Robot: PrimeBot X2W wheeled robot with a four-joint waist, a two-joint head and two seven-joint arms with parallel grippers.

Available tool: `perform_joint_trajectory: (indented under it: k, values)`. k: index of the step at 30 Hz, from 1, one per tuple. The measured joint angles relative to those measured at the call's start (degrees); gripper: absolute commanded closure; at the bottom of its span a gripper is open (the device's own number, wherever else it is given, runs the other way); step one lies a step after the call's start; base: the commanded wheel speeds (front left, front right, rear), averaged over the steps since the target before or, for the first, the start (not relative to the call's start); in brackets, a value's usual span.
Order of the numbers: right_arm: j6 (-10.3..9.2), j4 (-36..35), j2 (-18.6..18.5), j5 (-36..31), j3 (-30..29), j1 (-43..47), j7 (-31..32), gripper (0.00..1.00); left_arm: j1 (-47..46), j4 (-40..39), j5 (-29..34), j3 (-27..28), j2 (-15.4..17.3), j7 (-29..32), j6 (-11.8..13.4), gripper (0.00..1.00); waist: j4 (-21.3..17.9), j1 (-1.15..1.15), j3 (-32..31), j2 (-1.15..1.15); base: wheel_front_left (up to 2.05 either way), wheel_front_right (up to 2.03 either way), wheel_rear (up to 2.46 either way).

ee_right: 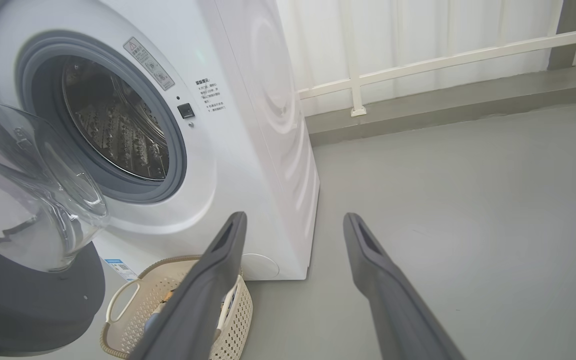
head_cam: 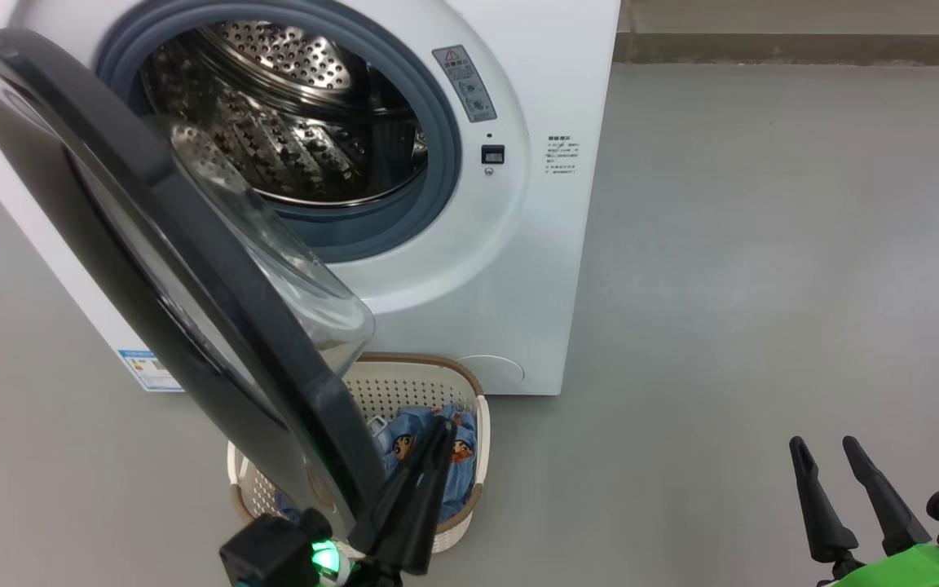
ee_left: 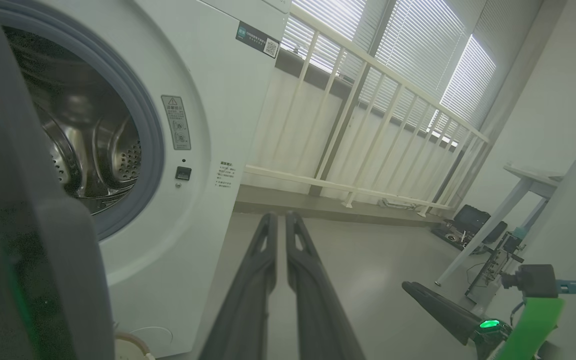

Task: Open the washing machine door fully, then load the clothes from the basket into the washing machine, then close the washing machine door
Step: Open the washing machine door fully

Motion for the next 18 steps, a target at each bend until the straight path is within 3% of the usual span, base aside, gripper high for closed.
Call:
perform_joint_trajectory:
  k: [9, 18]
  values:
    - [0.0, -0.1, 0.0, 0.0, 0.5, -0.1, 0.0, 0.0, -5.6, 9.4, -3.5, 1.7, -0.5, -1.9, 1.1, 1.0, 0.0, 0.0, 1.2, 0.0, 0.0, 0.0, 0.0]
    - [0.0, -0.2, 0.0, 0.0, 0.6, -0.1, 0.0, 0.0, -6.7, 13.9, -4.7, 2.7, -0.7, -3.0, 2.0, 1.0, 0.0, 0.01, 1.3, 0.0, 0.0, 0.0, 0.0]
